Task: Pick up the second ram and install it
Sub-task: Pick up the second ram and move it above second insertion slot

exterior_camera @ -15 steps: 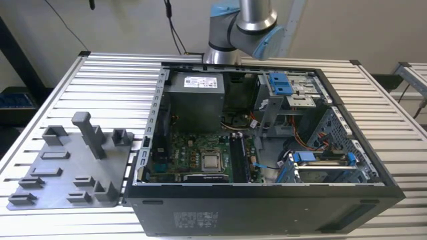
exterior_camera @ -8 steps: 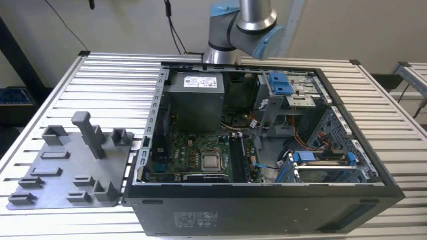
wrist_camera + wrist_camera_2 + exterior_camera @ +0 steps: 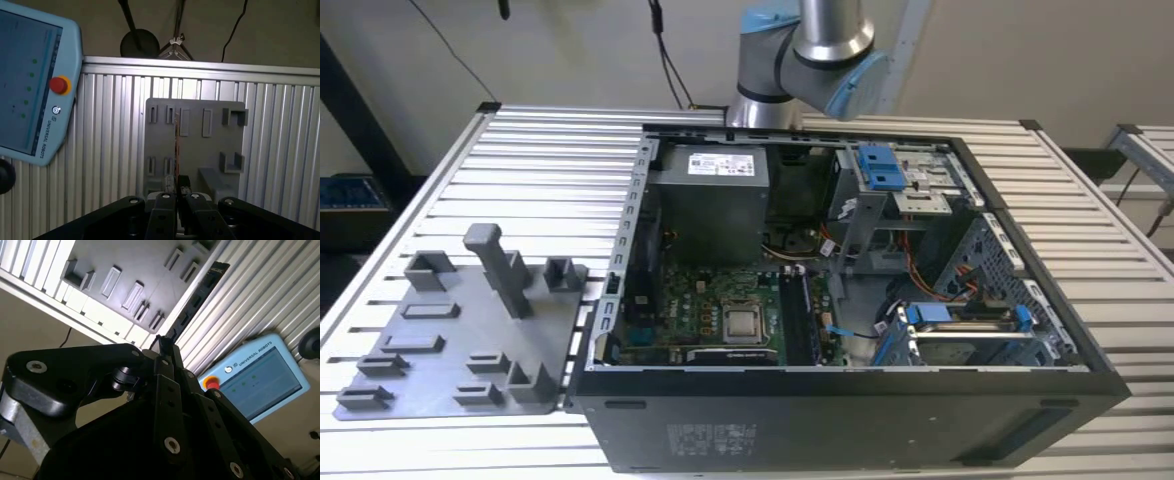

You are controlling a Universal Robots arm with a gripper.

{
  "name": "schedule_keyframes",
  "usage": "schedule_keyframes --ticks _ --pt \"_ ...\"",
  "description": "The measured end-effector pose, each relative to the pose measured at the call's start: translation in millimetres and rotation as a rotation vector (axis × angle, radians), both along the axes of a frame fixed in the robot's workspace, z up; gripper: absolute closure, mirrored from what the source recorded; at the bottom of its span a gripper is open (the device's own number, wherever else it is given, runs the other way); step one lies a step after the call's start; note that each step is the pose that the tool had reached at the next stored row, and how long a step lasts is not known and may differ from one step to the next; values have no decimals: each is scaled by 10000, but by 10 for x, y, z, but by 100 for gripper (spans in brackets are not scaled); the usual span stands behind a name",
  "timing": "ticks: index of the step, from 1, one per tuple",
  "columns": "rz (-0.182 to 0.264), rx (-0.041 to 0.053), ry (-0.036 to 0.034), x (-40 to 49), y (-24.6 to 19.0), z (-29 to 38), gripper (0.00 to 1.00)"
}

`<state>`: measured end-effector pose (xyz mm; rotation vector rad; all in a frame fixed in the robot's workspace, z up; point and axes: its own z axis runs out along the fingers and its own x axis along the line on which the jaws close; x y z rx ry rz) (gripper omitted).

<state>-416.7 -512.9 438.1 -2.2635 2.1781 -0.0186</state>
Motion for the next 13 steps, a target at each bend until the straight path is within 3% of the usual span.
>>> schedule_keyframes --ticks 13 --pt "-2 1 50 228 0 3 86"
